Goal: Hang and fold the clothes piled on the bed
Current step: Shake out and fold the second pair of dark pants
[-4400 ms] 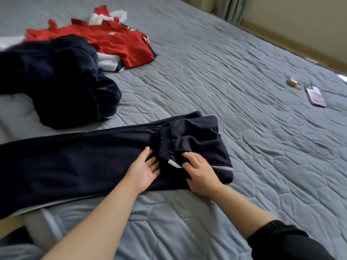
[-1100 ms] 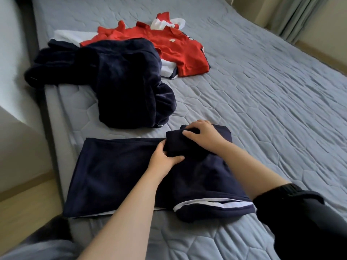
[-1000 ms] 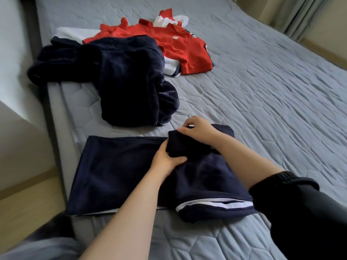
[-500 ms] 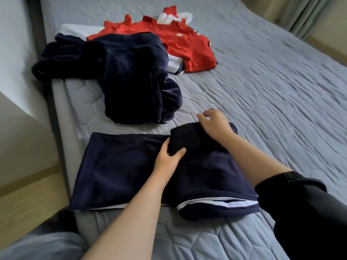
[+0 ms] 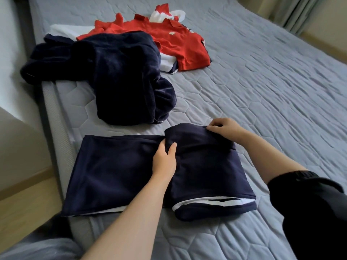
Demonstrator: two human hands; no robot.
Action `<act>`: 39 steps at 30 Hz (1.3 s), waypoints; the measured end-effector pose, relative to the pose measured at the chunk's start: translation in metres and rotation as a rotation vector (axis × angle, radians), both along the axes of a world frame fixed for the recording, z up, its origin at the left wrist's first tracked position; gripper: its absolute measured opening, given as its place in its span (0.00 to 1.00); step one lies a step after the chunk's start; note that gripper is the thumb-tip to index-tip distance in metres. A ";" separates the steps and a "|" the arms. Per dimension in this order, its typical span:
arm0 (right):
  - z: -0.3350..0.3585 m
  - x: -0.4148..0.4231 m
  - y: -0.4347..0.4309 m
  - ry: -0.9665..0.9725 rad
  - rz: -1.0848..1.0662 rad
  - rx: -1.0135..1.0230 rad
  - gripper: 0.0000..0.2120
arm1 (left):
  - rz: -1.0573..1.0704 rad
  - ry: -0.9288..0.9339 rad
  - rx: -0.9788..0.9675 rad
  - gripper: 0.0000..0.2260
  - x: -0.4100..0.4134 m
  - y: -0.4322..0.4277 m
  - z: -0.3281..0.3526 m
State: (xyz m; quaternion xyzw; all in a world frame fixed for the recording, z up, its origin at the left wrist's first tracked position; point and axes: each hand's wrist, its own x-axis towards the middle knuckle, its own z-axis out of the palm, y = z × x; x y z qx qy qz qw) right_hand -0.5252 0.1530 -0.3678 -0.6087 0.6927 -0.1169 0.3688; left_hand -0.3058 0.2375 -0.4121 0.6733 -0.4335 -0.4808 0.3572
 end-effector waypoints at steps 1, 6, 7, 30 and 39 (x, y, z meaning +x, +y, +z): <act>0.001 -0.001 0.000 0.023 0.040 0.020 0.05 | 0.002 0.000 -0.003 0.18 0.000 0.000 0.000; 0.007 -0.006 0.002 0.032 0.086 0.040 0.09 | -0.014 -0.006 -0.005 0.18 0.003 0.000 -0.002; 0.009 -0.006 0.002 0.043 0.085 0.039 0.10 | -0.016 -0.009 -0.007 0.18 0.004 0.000 -0.003; 0.007 0.024 0.079 0.204 -0.013 -0.875 0.18 | 0.036 -0.558 -0.222 0.21 0.007 0.014 0.006; -0.044 0.006 0.116 0.196 -0.181 -0.228 0.32 | -0.521 -0.933 -0.246 0.28 -0.007 0.046 -0.007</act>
